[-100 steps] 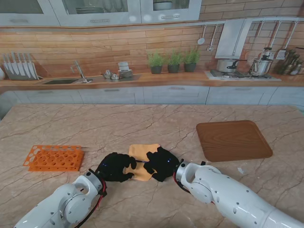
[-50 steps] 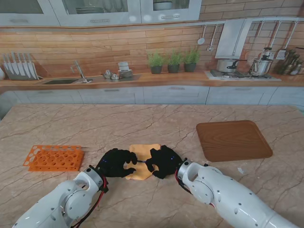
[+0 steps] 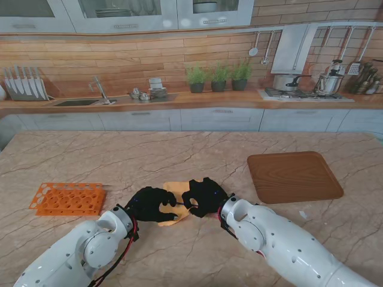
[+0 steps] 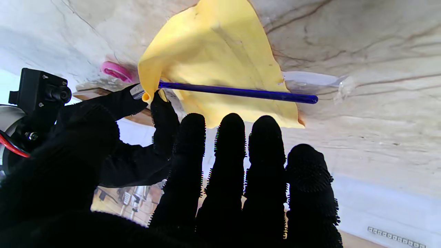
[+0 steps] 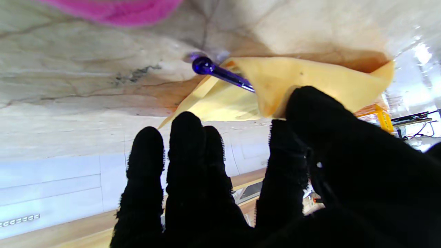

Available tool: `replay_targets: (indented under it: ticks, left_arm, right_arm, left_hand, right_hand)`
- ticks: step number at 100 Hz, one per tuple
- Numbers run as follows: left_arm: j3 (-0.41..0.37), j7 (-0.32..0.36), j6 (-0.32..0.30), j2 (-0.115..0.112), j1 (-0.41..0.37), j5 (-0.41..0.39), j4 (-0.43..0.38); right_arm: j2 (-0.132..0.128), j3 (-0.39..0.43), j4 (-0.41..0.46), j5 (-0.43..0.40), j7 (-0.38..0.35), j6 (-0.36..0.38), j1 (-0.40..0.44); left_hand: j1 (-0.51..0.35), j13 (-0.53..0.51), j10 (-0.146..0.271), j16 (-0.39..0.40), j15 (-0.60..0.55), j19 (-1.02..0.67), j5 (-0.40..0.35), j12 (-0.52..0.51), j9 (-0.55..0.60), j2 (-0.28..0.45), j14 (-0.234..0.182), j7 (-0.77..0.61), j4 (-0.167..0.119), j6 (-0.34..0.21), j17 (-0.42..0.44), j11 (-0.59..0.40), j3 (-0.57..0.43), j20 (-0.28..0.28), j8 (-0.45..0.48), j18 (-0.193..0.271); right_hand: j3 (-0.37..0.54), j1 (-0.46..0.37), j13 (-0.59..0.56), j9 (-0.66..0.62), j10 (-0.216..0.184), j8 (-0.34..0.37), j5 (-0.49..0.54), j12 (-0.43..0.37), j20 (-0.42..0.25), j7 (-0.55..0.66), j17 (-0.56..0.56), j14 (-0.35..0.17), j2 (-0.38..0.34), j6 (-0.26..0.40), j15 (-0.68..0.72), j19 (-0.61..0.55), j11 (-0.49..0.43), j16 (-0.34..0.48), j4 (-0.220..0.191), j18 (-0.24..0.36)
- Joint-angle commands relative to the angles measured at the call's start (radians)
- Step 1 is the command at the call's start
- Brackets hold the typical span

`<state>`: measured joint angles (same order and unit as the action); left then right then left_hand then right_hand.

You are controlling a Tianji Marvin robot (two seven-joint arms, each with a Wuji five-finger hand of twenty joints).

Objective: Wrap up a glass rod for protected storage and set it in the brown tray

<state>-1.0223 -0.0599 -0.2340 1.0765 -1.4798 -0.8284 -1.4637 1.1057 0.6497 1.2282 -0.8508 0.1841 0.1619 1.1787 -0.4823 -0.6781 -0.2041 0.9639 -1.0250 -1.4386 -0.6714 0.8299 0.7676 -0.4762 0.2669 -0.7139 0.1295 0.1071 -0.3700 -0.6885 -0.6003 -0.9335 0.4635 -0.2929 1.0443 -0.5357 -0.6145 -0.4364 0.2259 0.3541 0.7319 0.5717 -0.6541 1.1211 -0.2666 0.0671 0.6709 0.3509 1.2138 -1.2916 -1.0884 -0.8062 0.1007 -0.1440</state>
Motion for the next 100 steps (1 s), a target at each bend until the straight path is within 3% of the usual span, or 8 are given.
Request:
replay_targets:
  ticks: [1,35,59,81,95,100]
  left_arm:
    - [0.005,-0.024,0.009,-0.001,0.005,-0.02,0.003]
    - [-0.003,-0.046,0.029,0.0,0.028,-0.045,0.025]
    - [-0.007,0.016,0.044,-0.009,0.044,-0.041,0.028]
    - [0.013,0.01,0.049,-0.003,0.068,-0.012,0.057]
    - [0.043,-0.018,0.075,0.003,0.094,-0.011,0.087]
    - [0.06,-0.045,0.087,0.009,0.108,-0.011,0.104]
  right_arm:
    - [0.01,0.0,-0.004,0.006,-0.002,-0.012,-0.007]
    - [0.025,0.0,-0.021,0.054,-0.014,-0.058,-0.024]
    - [0.032,0.006,-0.015,0.074,-0.02,-0.115,-0.019]
    - [0.036,0.008,-0.014,0.09,-0.028,-0.148,-0.017]
    - [0.039,0.011,-0.015,0.099,-0.029,-0.157,-0.016]
    - [0.04,0.012,-0.016,0.102,-0.029,-0.159,-0.016]
  left_hand:
    - [0.036,0.031,-0.012,0.019,0.01,0.004,-0.019,-0.014,-0.037,-0.008,0.021,0.031,-0.035,0.014,0.016,0.011,0.02,-0.032,0.01,-0.016]
    - [0.001,0.075,-0.01,0.012,0.057,0.042,0.008,-0.02,-0.079,-0.022,0.018,0.053,-0.037,0.005,0.058,0.046,0.003,-0.023,0.014,-0.013]
    - [-0.013,0.124,-0.009,-0.002,0.114,0.079,0.008,-0.038,-0.12,-0.027,0.011,0.068,-0.033,-0.003,0.107,0.087,-0.006,-0.008,0.015,-0.007]
    - [-0.011,0.16,-0.012,-0.018,0.168,0.109,-0.005,-0.05,-0.136,-0.017,0.014,0.073,-0.032,0.002,0.153,0.109,0.012,0.006,0.021,-0.015]
    - [-0.122,0.154,-0.004,-0.029,0.176,0.113,-0.014,-0.046,-0.13,-0.002,0.007,0.02,-0.04,-0.011,0.149,0.089,-0.061,0.021,0.053,-0.008]
    - [-0.227,0.137,0.001,-0.034,0.157,0.104,-0.013,-0.042,-0.115,-0.048,0.008,-0.039,0.033,-0.035,0.131,0.064,-0.069,0.029,0.049,-0.007]
  right_hand:
    - [0.016,-0.029,0.004,0.012,0.012,0.012,0.006,-0.007,0.008,0.009,0.013,0.005,-0.024,0.018,0.015,-0.041,-0.016,-0.012,-0.039,0.012]
    - [0.029,-0.028,0.002,0.003,0.017,0.021,0.009,-0.01,0.008,0.011,0.016,0.013,-0.016,0.012,0.017,-0.038,-0.014,-0.009,-0.043,0.006]
    - [0.046,-0.028,0.005,-0.006,0.019,0.023,0.017,-0.013,0.008,0.009,0.019,0.03,0.0,-0.002,0.013,-0.035,-0.009,-0.003,-0.048,-0.007]
    - [0.056,-0.027,0.005,-0.014,0.023,0.025,0.022,-0.017,0.01,0.011,0.021,0.039,0.008,-0.011,0.011,-0.032,-0.003,0.003,-0.051,-0.014]
    - [0.058,-0.023,0.006,-0.015,0.028,0.026,0.019,-0.018,0.011,0.009,0.022,0.042,0.004,-0.015,0.01,-0.032,0.0,0.005,-0.051,-0.016]
    - [0.057,-0.023,0.007,-0.016,0.028,0.026,0.018,-0.019,0.011,0.008,0.023,0.042,0.003,-0.017,0.01,-0.032,0.0,0.006,-0.051,-0.015]
